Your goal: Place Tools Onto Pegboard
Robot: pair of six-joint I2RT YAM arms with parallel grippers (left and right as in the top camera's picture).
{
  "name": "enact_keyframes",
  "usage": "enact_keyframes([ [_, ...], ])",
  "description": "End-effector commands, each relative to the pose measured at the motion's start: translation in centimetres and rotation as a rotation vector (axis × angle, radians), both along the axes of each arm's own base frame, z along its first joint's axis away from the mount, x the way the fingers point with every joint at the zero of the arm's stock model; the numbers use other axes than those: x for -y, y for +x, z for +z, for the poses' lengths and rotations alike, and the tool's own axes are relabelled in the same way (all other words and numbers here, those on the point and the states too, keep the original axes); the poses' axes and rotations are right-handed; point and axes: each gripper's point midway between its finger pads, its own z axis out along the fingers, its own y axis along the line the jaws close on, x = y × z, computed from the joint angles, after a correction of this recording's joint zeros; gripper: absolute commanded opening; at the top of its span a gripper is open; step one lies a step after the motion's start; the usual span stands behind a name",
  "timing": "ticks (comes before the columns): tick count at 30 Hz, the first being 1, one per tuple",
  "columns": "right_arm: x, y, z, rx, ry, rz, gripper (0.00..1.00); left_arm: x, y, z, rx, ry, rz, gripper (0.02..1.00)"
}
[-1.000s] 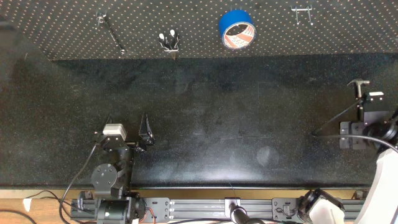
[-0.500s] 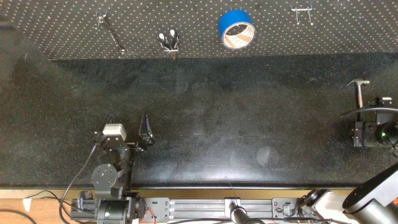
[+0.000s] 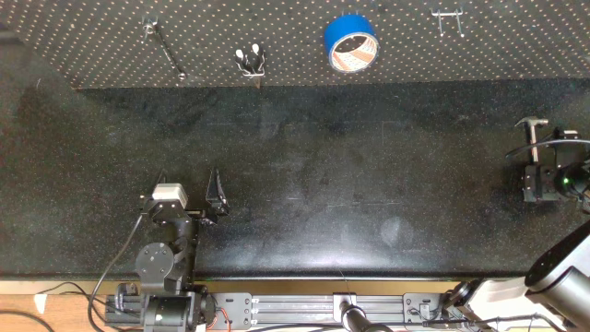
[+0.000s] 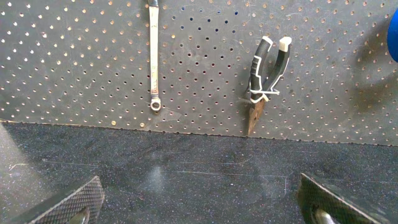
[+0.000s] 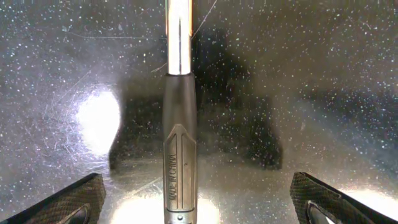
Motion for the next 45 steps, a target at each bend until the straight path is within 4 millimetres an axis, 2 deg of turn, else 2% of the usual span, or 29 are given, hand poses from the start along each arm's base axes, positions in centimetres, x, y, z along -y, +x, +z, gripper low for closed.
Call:
enact_keyframes([
  [1,-0.2,0.6,-0.6,-0.016,0.006,0.029,0.976,0.2,0.0,-0.1,0.0,0.012,-0.012,0.998],
  [7,0.1,0.5,-0.7,-0.037,-0.028,0.043,0.982,0.2,0.0,-0.1,0.0,0.012,-0.012,0.998],
  [11,0.1,0.5,-0.7,-0.037,-0.028,0.042,0.608,0.2,0.0,-0.1,0.0,0.012,-0.012,0.998],
  [13,0.1,0.5,-0.7,-0.037,-0.027,0.042,0.551,0.2,0.0,-0.1,0.0,0.012,-0.012,0.998],
  [15,0.1,0.5,-0.7,-0.037,-0.027,0.042,0.448,0.2,0.0,-0.1,0.0,0.012,-0.012,0.998],
  [19,-0.1,0.4,-0.7,-0.04,-0.026,0.083,0.397,0.2,0.0,-0.1,0.0,0.012,-0.012,0.998],
  [24,-1.5,0.5,-0.7,-0.022,0.038,0.13,0.349,0.2,0.0,-0.1,0.0,0.012,-0.012,0.996],
  [27,-1.5,0.5,-0.7,-0.019,0.035,0.13,0.246,0.2,0.0,-0.1,0.0,0.012,-0.012,0.998],
  [34,-1.4,0.6,-0.7,-0.018,0.032,0.131,0.187,0.2,0.0,-0.1,0.0,0.012,-0.012,0.998],
  [35,-1.4,0.6,-0.7,-0.018,0.033,0.13,0.143,0.2,0.0,-0.1,0.0,0.012,-0.012,0.996],
  [45,-1.4,0.6,-0.7,-0.017,0.033,0.13,0.104,0.2,0.0,-0.1,0.0,0.012,-0.012,0.998],
])
